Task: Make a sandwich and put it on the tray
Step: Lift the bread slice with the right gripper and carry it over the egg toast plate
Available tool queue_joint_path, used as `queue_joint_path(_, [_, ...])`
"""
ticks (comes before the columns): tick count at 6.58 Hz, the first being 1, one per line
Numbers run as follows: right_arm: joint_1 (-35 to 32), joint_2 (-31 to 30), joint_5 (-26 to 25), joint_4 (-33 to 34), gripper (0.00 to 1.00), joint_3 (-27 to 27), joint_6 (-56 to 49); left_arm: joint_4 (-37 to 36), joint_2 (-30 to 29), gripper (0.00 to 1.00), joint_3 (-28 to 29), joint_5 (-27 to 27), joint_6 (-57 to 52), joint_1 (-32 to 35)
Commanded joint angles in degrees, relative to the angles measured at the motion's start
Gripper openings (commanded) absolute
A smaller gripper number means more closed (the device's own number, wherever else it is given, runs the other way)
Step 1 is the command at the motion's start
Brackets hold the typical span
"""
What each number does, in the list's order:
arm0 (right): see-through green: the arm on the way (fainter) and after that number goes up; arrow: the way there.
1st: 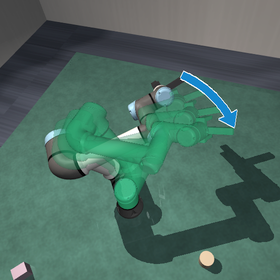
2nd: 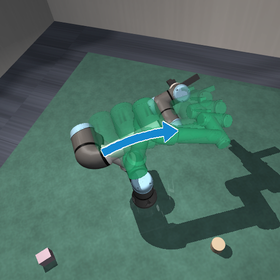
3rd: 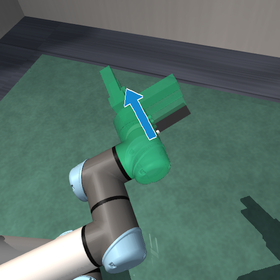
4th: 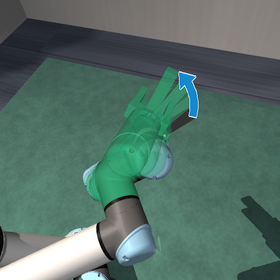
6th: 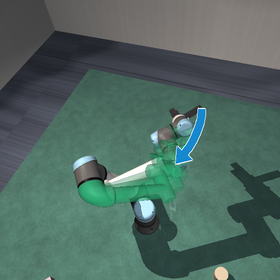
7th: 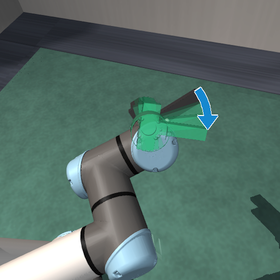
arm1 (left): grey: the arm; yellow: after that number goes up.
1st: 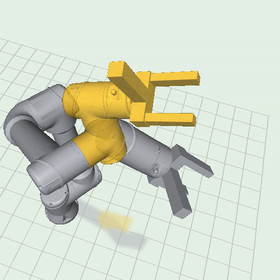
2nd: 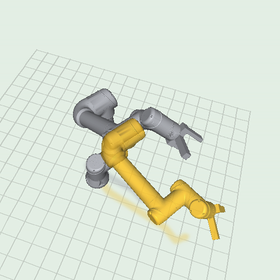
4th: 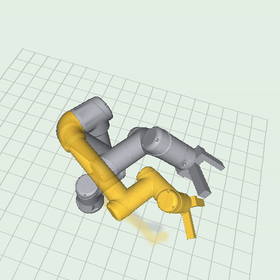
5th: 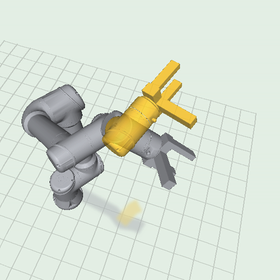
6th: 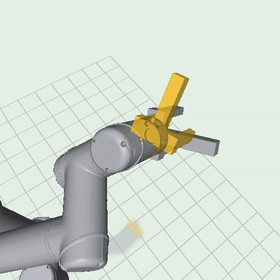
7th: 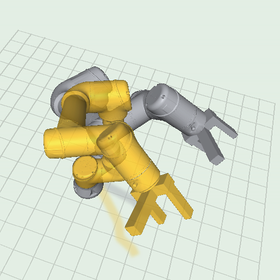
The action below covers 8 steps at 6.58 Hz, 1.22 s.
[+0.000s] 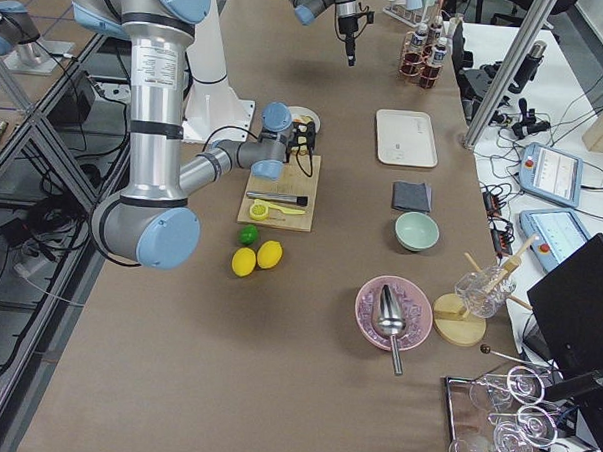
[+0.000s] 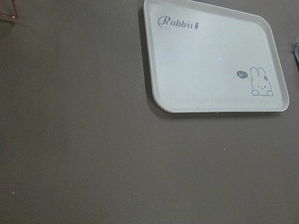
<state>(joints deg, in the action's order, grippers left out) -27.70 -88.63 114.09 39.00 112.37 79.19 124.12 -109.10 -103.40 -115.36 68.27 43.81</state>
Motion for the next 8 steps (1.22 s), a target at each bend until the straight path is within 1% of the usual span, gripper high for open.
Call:
queue_joint_path(1, [1.06,9.57,-0.79,6.73,0.0,-1.62,2.37,0.07,0.12,0.98,0.39,-0.22,-0.06,0.4])
queue_joint_path(2, [2.11,14.05,-2.1,12.1,0.0,-1.62,2.37,0.15,0.12,0.97,0.39,-0.22,-0.06,0.4])
queue_joint_path(3, [3.95,17.32,-4.81,15.55,0.0,-2.32,2.37,0.24,0.12,0.98,0.48,-0.22,-0.06,0.4])
queue_joint_path(4, [5.62,19.27,-7.36,16.19,0.0,-4.24,2.02,0.33,0.12,0.98,0.83,-0.13,-0.06,0.4])
queue_joint_path(5, [6.25,21.63,-8.43,16.37,0.0,-6.61,1.93,0.33,0.2,0.98,0.74,-0.22,0.02,0.49])
queue_joint_path(7, [7.66,21.57,-10.28,16.37,0.0,-8.47,1.67,0.33,0.12,0.98,0.74,-0.13,0.02,0.57])
queue_joint_path(8, [8.18,21.66,-11.07,16.11,0.0,-10.31,1.58,0.42,0.12,0.98,0.83,-0.13,0.02,0.57])
